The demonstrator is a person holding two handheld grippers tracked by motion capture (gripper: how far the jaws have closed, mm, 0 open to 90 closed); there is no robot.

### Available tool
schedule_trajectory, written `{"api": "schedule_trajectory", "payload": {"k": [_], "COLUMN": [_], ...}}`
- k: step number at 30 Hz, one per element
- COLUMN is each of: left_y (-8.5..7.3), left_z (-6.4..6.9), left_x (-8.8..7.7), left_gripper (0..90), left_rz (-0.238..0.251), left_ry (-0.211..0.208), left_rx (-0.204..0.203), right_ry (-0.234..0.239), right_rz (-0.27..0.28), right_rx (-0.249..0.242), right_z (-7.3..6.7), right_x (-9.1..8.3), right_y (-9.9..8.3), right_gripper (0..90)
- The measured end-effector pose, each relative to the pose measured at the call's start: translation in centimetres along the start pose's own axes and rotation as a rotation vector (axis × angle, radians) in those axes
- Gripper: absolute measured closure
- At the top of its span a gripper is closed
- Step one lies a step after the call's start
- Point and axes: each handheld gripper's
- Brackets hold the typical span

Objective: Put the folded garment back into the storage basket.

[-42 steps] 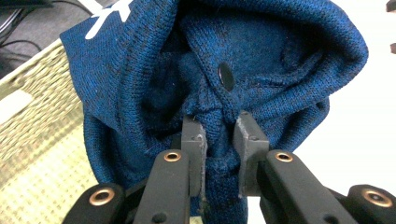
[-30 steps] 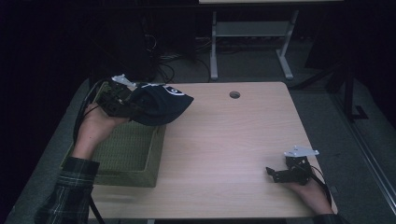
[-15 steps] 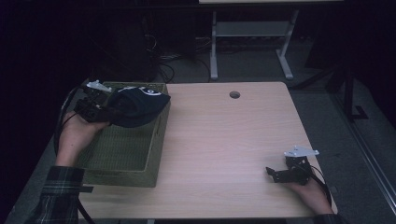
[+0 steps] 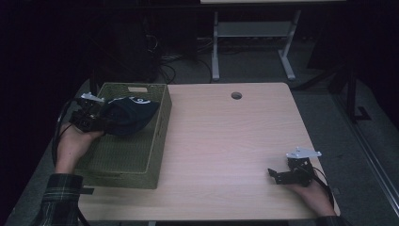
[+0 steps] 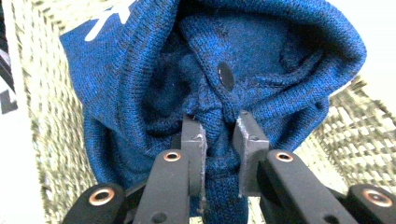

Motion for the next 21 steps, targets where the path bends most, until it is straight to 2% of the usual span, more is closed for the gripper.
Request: {"api": "schedule_trajectory", "payload": {"k": [8, 21], "left_y": [-1.6, -3.4], "left_z": [-0.2, -0.3], "left_x": [1.5, 4.8], "left_gripper": [76.1, 75.9], "left_rz": [-0.044, -0.118], "left_ry": [-0.006, -0.026], "left_rx": [-0.013, -0.013], "right_ry": [0.0, -0.001], "right_rz": [0.0, 0.001], "right_rx": [-0.001, 0.0], "right_z": [0.0, 0.0], "right_x": [0.0, 0.0], "right_y": [0.0, 0.0], "right_gripper": [4.2, 4.2]}}
Point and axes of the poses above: each handheld gripper's, and its own axes: x roughly forward along the jaws, y roughly out of its top, z roughly to its right, and after that the axes turned 11 degrees about z, right-handed
